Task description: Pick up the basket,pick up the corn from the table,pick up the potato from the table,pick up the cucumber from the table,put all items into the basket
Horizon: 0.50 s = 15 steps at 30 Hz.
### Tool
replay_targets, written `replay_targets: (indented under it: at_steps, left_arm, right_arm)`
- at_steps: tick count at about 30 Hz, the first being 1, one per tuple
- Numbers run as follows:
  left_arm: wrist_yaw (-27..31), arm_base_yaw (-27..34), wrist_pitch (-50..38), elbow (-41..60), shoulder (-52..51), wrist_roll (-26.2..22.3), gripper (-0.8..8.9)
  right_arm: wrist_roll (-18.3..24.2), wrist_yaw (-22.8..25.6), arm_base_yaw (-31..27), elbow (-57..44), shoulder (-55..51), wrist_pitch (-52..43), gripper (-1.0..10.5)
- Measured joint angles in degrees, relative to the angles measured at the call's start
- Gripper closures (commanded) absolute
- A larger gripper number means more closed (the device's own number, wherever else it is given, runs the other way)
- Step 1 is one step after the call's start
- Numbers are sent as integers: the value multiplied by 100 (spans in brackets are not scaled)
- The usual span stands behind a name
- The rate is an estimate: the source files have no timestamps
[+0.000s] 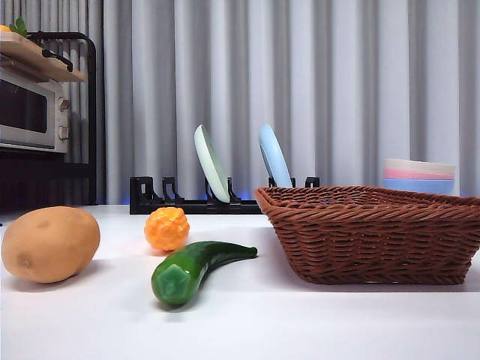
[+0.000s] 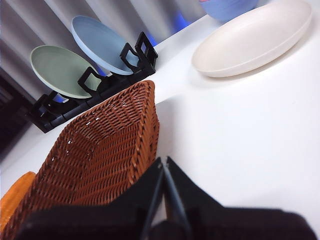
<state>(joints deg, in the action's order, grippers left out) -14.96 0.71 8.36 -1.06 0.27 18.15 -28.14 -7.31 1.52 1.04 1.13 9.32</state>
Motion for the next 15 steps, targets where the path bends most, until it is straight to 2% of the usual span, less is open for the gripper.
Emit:
replay_targets:
  at_steps: [5, 10, 15]
  left_arm:
    - [-15, 0, 0, -79, 28, 476, 820]
    - [-7, 0, 83, -601, 343, 555, 820]
    - [125, 0, 57, -1244, 1023, 551, 821]
  right_arm:
    - [-44, 0, 0, 179, 205, 35, 957]
    - [-13, 0, 0, 662, 857, 9, 957]
    - [299, -22, 0, 1351, 1943, 28, 957]
